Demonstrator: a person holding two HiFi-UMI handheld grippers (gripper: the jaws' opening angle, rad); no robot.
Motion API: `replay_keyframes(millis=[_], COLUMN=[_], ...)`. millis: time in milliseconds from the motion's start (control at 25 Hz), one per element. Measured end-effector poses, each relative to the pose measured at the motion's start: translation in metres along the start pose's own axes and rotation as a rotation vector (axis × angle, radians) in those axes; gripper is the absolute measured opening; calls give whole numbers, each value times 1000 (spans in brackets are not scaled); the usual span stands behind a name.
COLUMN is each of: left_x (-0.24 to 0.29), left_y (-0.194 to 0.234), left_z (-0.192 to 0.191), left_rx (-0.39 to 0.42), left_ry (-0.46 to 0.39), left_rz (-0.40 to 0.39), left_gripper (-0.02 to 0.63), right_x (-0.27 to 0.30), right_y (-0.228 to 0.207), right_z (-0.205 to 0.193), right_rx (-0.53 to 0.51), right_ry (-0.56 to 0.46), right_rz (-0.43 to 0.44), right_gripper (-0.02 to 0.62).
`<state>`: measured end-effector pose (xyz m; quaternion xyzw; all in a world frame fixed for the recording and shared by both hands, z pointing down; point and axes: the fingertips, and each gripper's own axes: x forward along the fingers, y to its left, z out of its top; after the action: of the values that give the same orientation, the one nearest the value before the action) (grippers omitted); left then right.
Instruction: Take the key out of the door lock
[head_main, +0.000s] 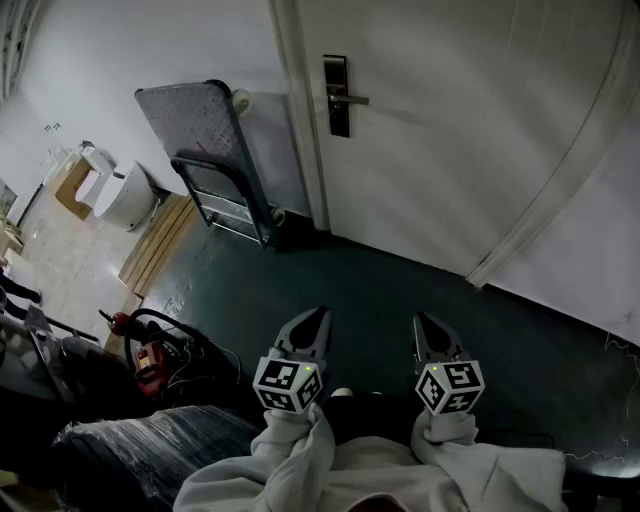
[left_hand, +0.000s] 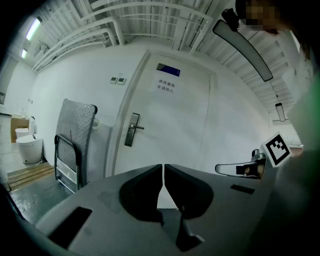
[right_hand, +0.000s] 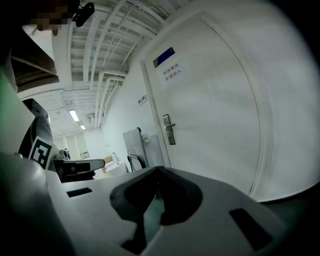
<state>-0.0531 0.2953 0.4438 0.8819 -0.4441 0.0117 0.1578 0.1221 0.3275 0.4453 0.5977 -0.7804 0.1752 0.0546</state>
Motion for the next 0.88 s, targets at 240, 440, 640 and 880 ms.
replay_keyframes(millis=[240, 440, 640, 880], left_x=[6, 11, 10, -4], left_y=[8, 15, 24, 43], left_z=[4, 7, 8, 8], left_rx=[-15, -14, -18, -18], left_ry=[-3, -15, -25, -32], left_rz=[-8, -25, -33, -10], left_gripper=[23, 23, 23, 23], right_x=[13, 24, 34, 44], right_y=[2, 9, 14, 28], right_z=[5, 8, 9, 6], right_rx=[1, -10, -11, -21], right_ry=[-2, -5, -12, -7], right_rz=[-10, -6, -18, -31], right_gripper=[52, 52, 52, 52])
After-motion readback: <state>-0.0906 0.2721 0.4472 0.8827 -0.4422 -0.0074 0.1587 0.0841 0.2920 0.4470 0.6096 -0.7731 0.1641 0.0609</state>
